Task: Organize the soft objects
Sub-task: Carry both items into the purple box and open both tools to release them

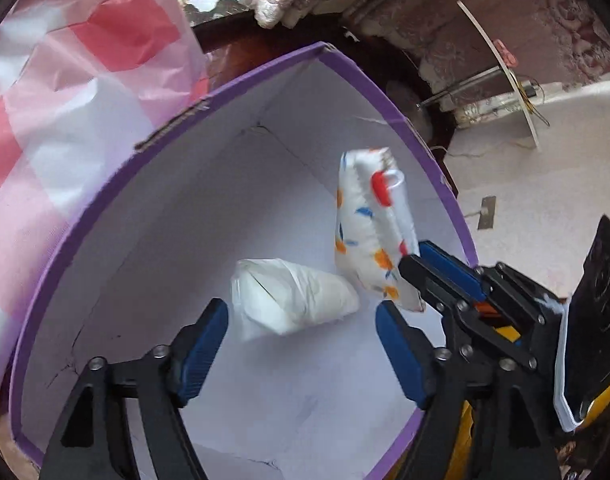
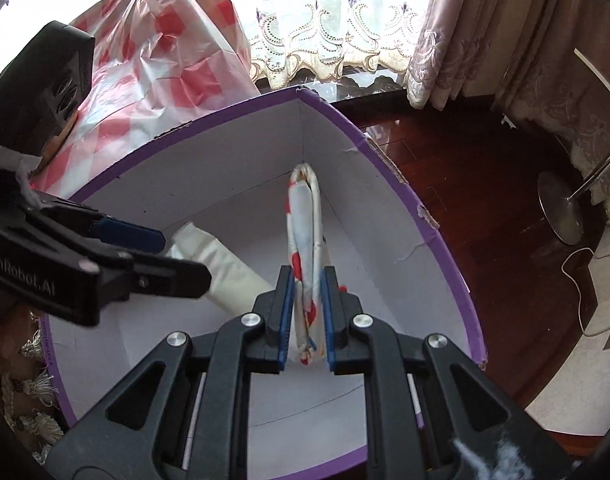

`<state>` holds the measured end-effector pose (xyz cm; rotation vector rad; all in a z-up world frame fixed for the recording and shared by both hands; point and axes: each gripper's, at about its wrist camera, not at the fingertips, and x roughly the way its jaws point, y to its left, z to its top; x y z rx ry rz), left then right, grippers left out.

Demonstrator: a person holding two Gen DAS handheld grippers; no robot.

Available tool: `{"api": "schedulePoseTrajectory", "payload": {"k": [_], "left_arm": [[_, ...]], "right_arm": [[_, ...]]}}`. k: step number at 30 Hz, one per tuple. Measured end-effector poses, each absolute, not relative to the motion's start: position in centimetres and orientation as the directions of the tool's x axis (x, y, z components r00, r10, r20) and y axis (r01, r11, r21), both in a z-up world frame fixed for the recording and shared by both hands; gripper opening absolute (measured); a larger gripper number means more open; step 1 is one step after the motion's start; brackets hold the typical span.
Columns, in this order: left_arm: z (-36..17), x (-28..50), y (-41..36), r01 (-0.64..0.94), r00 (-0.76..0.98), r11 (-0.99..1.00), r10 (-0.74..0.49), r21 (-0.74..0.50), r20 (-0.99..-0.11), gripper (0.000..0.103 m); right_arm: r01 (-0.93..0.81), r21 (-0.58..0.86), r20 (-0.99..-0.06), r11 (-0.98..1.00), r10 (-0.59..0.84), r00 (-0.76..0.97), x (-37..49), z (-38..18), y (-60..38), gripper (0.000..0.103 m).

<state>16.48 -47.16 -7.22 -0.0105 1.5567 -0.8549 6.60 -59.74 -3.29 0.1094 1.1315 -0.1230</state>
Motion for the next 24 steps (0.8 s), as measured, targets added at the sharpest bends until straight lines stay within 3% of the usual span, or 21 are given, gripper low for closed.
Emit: {"api": "schedulePoseTrajectory", "payload": {"k": [4,13,24], "left_arm": [[-6.6,17.3,-44.4,0.420,-0.183,0.724,-0.523,-0.547,-0.833,0.079],[-2.4,16.5,-39.1,0.413,-0.054,0.700,-0.620,-0.582,-0.783,0.079],[4.0,12.2,-32.7,0.484,0.266,0.746,-0.623,-0.457,-0.736,0.079]], "right_arm": [[0.164,0.035,-0.905,0.986,-0.038,0.423,6.5,-3.5,-59.9,0.042],[0.105,0.061,-0.908,0.993,0.011,0.418,5.9,-3.2,-57.5,0.047],[0.028,0.140,-0.892,0.990,0.114,0.437,6.7,-0.5,-52.4,0.049]]}}
